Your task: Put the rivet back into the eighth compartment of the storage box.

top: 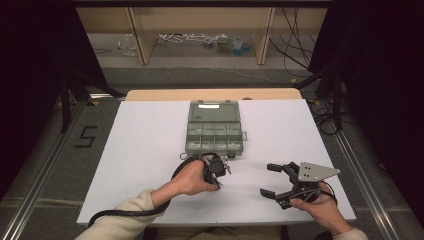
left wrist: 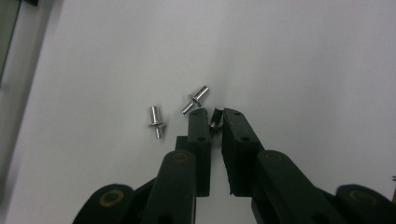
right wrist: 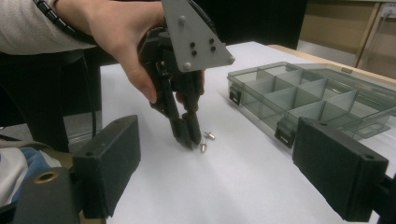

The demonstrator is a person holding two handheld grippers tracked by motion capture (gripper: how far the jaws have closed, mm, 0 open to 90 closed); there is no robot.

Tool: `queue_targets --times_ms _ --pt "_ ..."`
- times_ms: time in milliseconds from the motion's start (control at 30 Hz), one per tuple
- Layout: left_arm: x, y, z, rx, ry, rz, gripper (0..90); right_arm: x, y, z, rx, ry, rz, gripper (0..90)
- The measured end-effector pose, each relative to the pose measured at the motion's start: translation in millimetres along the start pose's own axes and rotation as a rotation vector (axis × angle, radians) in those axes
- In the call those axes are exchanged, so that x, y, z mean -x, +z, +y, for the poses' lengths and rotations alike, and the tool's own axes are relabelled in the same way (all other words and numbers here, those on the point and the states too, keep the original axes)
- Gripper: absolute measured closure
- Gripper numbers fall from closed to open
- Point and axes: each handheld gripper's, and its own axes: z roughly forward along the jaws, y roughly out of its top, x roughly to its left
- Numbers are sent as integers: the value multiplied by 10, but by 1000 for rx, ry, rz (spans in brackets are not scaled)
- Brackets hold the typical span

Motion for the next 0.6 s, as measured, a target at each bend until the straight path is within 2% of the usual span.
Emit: queue_targets --times_ms 433,600 --pt "8 -4 0 0 -9 5 818 4 10 -4 16 0 9 163" --pt "12 -6 0 1 -11 6 818 2 0 -1 4 -2 1 163"
